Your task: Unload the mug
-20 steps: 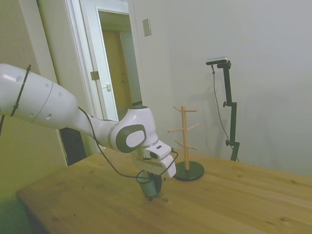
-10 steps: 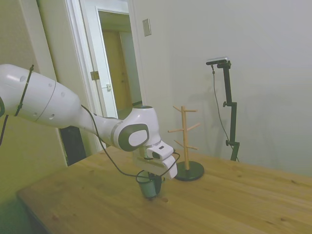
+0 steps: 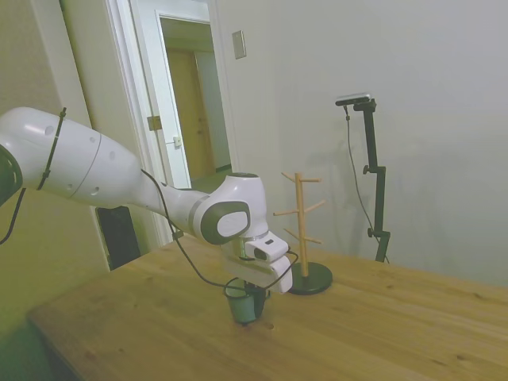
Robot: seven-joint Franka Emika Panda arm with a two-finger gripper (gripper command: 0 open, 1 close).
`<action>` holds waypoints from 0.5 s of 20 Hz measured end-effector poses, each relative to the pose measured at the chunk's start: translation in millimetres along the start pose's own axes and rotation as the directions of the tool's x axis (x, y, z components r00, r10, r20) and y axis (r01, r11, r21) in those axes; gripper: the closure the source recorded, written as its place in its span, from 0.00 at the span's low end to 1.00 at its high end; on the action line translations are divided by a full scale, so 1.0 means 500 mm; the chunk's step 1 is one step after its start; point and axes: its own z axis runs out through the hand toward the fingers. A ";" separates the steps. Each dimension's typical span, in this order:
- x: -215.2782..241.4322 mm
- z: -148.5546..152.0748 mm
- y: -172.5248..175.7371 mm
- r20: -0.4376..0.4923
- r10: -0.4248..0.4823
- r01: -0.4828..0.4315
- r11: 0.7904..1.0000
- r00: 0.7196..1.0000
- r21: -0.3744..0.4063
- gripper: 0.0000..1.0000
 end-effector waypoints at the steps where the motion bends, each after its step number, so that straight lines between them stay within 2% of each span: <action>1: 0.002 0.002 -0.001 0.000 0.000 0.000 1.000 1.000 -0.001 0.00; 10: 0.012 -0.008 -0.001 -0.010 0.006 -0.006 1.000 1.000 0.004 0.00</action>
